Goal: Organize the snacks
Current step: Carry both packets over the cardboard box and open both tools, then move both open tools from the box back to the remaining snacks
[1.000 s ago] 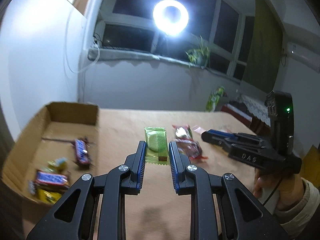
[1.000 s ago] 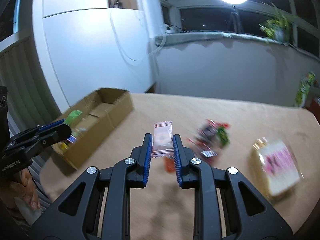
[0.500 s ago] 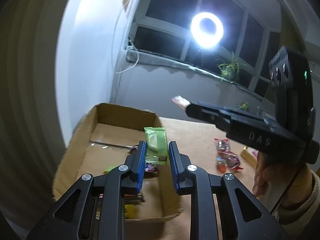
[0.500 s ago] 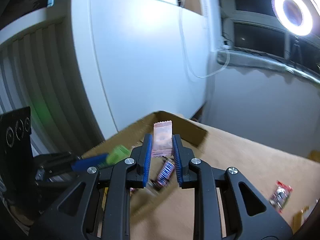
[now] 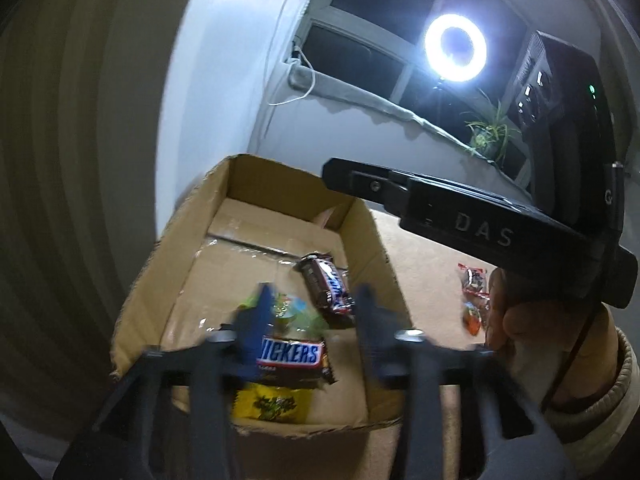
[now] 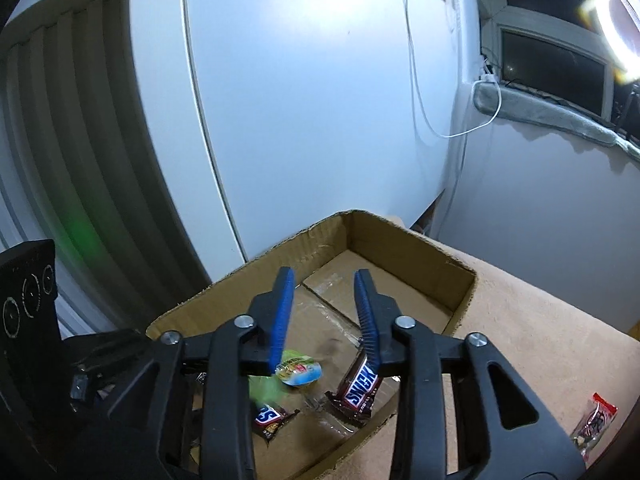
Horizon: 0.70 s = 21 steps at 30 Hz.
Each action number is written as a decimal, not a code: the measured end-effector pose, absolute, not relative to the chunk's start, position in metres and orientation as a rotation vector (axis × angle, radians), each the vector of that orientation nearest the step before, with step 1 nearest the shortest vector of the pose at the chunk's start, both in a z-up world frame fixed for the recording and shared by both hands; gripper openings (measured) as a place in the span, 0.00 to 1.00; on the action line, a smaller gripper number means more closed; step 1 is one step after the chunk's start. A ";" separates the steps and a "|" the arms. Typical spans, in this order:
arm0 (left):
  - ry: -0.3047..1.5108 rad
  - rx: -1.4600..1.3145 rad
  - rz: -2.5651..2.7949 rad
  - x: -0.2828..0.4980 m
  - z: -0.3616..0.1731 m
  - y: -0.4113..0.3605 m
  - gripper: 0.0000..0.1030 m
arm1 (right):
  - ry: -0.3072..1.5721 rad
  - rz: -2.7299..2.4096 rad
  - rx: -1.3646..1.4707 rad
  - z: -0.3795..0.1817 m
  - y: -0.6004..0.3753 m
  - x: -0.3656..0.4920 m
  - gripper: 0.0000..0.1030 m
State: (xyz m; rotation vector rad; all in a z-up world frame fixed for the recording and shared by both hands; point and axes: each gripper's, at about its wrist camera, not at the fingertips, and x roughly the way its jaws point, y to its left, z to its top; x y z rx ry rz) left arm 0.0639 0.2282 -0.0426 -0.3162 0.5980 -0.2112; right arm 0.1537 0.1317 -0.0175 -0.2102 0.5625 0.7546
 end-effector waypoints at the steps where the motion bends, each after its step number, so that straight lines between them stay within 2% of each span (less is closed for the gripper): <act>1: 0.590 -0.312 -0.200 0.060 -0.042 0.230 0.61 | 0.555 0.750 -0.206 -0.017 0.129 0.153 0.32; 9: 0.560 -0.341 -0.137 0.042 -0.042 0.255 0.61 | 0.549 0.729 -0.177 -0.017 0.115 0.140 0.34; 12: 0.555 -0.342 -0.112 0.037 -0.040 0.258 0.61 | 0.555 0.731 -0.170 -0.019 0.111 0.130 0.38; 14: 0.554 -0.314 -0.094 0.033 -0.036 0.254 0.61 | 0.552 0.731 -0.165 -0.020 0.108 0.123 0.41; 21: 0.492 -0.185 -0.062 0.016 -0.006 0.225 0.62 | 0.546 0.712 -0.146 -0.021 0.087 0.102 0.42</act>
